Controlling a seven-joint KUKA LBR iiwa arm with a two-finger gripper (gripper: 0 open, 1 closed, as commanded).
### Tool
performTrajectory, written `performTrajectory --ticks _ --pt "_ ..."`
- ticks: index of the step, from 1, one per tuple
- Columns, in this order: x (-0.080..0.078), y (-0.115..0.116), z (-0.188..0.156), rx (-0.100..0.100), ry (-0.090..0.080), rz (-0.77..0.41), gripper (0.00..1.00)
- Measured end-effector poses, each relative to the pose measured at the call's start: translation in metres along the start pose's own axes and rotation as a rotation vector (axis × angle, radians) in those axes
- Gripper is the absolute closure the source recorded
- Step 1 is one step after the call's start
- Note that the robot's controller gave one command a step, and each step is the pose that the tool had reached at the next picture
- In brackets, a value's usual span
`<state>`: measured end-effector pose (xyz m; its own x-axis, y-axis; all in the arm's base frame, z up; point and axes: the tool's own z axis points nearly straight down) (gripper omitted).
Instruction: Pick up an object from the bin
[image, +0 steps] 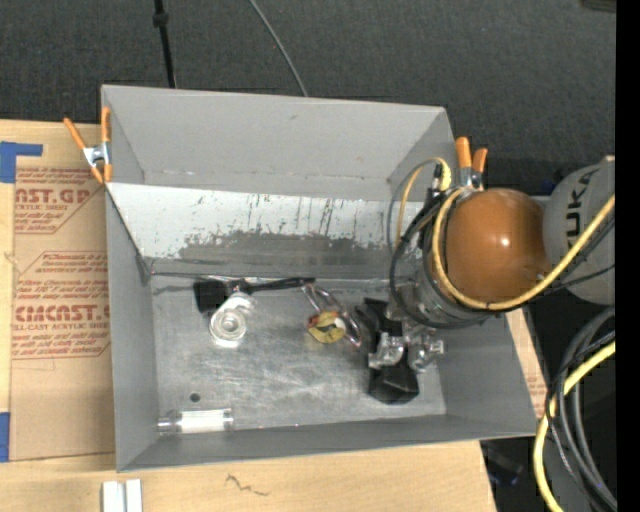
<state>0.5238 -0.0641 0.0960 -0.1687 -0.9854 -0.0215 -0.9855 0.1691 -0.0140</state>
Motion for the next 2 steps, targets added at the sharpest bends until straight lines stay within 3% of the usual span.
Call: performTrajectory --ticks 1,2 --pt "-0.036 -0.016 -0.012 -0.009 0.020 0.058 1.00" --pt "-0.022 0.005 -0.031 -0.026 0.014 0.032 1.00"
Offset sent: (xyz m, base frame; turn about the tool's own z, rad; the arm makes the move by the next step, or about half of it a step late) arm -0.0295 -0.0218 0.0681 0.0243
